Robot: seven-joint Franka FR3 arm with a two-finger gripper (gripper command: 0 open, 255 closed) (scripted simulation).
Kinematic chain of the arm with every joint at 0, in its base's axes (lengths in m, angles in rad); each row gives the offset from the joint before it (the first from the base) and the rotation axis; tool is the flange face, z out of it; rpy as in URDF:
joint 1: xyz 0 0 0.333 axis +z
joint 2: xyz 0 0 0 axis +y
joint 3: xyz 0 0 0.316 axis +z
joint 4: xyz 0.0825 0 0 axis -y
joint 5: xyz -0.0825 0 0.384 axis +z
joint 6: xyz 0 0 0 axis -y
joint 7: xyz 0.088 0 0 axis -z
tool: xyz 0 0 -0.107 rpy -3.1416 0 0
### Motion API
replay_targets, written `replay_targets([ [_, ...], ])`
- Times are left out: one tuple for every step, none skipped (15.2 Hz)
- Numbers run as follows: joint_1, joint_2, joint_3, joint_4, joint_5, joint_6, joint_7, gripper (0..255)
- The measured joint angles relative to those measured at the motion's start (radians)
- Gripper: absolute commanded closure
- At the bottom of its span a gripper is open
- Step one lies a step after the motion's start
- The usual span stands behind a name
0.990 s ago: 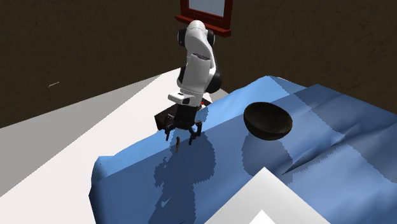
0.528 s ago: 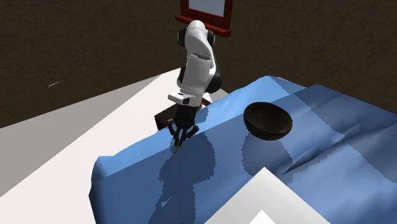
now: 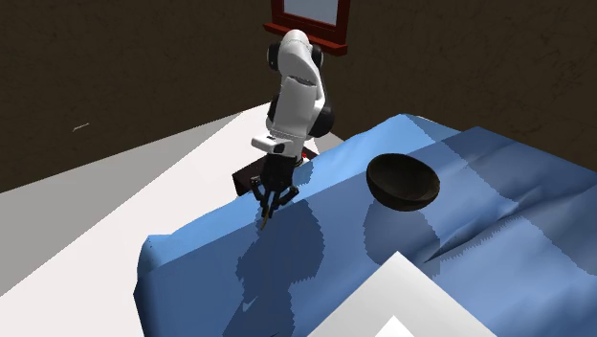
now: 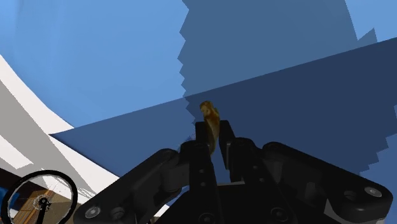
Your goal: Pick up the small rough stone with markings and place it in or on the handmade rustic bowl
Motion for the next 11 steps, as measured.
replay_targets([
  [0.001, -0.001, 0.001, 0.011, 0.002, -0.012, -0.002, 255],
  [0.001, 0.001, 0.001, 0.027, 0.004, -0.025, -0.005, 255],
  [0.002, 0.000, 0.000, 0.039, 0.007, -0.039, -0.010, 255],
  [0.003, -0.001, -0.001, 0.052, 0.010, -0.051, -0.015, 255],
  [0.002, 0.002, -0.001, 0.067, 0.011, -0.064, -0.019, 255],
  [0.003, 0.001, -0.001, 0.080, 0.014, -0.077, -0.022, 255],
  [0.003, 0.006, -0.001, 0.097, 0.015, -0.089, -0.026, 255],
  [0.003, 0.003, -0.002, 0.106, 0.018, -0.101, -0.030, 255],
  [0.004, 0.004, -0.002, 0.125, 0.020, -0.118, -0.034, 255],
  [0.004, 0.006, -0.002, 0.139, 0.022, -0.131, -0.037, 255],
  [0.004, 0.008, -0.003, 0.155, 0.023, -0.144, -0.042, 255],
])
